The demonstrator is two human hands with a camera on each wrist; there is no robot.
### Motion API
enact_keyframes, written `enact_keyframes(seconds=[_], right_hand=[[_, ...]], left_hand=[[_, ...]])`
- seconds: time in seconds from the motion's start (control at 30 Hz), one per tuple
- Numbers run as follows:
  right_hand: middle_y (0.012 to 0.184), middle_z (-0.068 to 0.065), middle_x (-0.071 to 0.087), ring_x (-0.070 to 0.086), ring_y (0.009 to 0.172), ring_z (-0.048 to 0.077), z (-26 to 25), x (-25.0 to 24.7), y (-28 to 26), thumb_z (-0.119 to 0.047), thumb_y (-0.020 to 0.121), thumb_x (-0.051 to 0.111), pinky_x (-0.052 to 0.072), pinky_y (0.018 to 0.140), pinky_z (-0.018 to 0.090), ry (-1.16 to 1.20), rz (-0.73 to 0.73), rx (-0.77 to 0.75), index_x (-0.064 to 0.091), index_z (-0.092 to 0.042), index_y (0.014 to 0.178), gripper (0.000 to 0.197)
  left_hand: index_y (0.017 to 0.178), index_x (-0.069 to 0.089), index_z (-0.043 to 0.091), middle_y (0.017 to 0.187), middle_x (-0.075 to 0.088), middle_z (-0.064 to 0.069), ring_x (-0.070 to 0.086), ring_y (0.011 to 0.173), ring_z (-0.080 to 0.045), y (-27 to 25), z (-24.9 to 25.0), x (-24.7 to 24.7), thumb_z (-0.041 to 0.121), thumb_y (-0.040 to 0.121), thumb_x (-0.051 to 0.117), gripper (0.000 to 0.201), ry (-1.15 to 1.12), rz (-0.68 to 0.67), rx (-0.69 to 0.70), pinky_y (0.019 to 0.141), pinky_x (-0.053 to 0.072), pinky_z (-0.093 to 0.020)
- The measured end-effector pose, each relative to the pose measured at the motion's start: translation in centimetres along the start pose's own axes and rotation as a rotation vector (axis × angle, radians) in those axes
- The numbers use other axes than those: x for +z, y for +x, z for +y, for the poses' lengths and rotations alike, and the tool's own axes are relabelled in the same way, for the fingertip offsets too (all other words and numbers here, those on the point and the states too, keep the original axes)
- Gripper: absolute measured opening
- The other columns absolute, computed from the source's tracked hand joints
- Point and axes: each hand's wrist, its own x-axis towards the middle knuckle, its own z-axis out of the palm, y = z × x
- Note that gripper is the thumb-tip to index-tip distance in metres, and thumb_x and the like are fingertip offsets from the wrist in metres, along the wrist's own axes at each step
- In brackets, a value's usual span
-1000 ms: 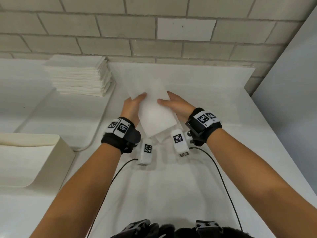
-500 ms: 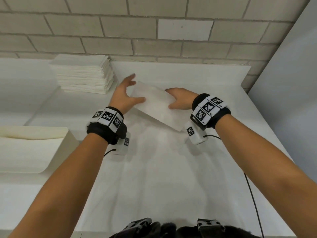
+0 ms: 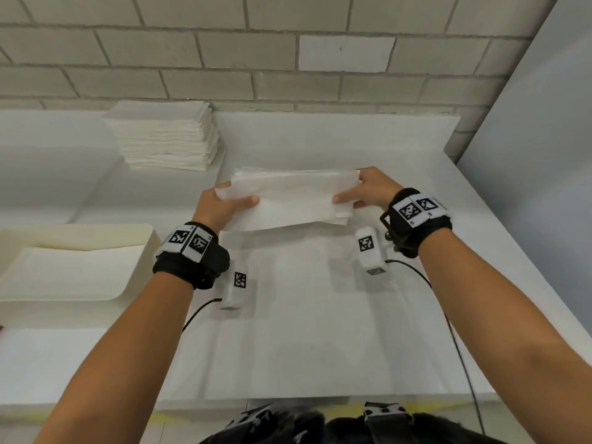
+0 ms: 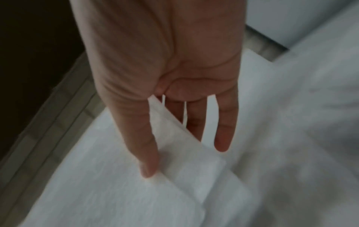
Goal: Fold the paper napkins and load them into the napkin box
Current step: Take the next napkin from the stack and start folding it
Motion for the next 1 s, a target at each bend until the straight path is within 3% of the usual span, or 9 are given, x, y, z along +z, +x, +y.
enact_keyframes(seconds=[0.13,0.3,0.4,0.53,0.7,0.83,0.93,1.0], right_hand=[[0.091,0.003,0.064,0.061,0.098,0.022,1.0,2.0,-1.1,-0.003,0.080,0.069,0.049,0.094,0.039,0.242,0.048,-0.025,0.064,-0.019,0.083,0.018],[0.101,0.005,0.063,0.060,0.102,0.025,2.2,5.0,-2.3,0.007,0.077,0.068,0.050,0.090,0.035,0.290,0.015,0.036,0.057,-0.011,0.109,0.038],[0.096,0.002,0.064,0.060,0.102,0.027,3.1,6.5,-2.8,0.009,0.072,0.071,0.047,0.096,0.042,0.266,0.042,0.057,0.060,-0.018,0.097,0.039],[0.087,0.003,0.061,0.057,0.092,0.027,3.6,7.2,-3.7,0.012,0.071,0.069,0.046,0.090,0.042,0.307,0.116,0.032,0.060,-0.020,0.083,0.036],[0.083,-0.003,0.059,0.056,0.082,0.017,3.3,8.0,-4.5,0.007,0.072,0.071,0.044,0.078,0.027,0.287,0.176,-0.048,0.060,-0.020,0.075,0.029],[0.083,-0.008,0.058,0.056,0.079,0.010,3.0,8.1,-4.7,0.005,0.073,0.072,0.044,0.075,0.018,0.268,0.189,-0.070,0.058,-0.019,0.079,0.028],[0.083,-0.005,0.060,0.057,0.078,0.010,3.2,8.7,-4.7,0.002,0.074,0.073,0.043,0.079,0.023,0.201,0.174,-0.005,0.059,-0.016,0.092,0.029],[0.082,-0.001,0.060,0.058,0.078,0.012,2.9,8.7,-4.4,0.003,0.074,0.073,0.045,0.079,0.025,0.253,0.248,-0.028,0.061,-0.015,0.088,0.026]], left_hand=[[0.104,0.066,0.013,0.103,0.069,-0.006,0.067,0.095,-0.022,-0.7,0.0,-1.2,0.011,0.069,0.081,0.039,0.000,-0.049,-0.033,0.089,0.052,-0.033],[0.110,0.057,0.016,0.105,0.063,-0.002,0.060,0.097,-0.017,-2.0,-1.6,-1.4,0.004,0.071,0.078,0.046,0.148,-0.206,-0.005,0.084,0.047,-0.027],[0.105,0.056,0.015,0.101,0.064,-0.002,0.061,0.097,-0.020,-2.2,-3.0,-1.5,0.003,0.070,0.078,0.043,0.183,-0.253,-0.016,0.082,0.050,-0.029],[0.094,0.057,0.017,0.093,0.063,-0.004,0.061,0.085,-0.021,-2.2,-3.9,-1.9,0.005,0.070,0.079,0.034,0.201,-0.281,-0.032,0.078,0.050,-0.031],[0.080,0.058,0.020,0.083,0.062,-0.001,0.059,0.078,-0.017,-2.3,-3.8,-1.7,0.000,0.072,0.076,0.028,0.112,-0.285,0.015,0.071,0.050,-0.025],[0.079,0.057,0.022,0.084,0.060,0.001,0.057,0.079,-0.015,-2.0,-4.0,-1.8,0.002,0.070,0.078,0.030,0.123,-0.291,0.033,0.078,0.047,-0.027],[0.080,0.059,0.024,0.085,0.062,0.001,0.058,0.083,-0.018,-1.7,-4.3,-1.9,0.002,0.072,0.077,0.030,0.129,-0.289,0.016,0.081,0.048,-0.031],[0.079,0.060,0.025,0.086,0.063,-0.001,0.059,0.085,-0.018,-1.5,-3.7,-1.6,0.004,0.074,0.075,0.027,0.108,-0.253,0.055,0.082,0.047,-0.033]])
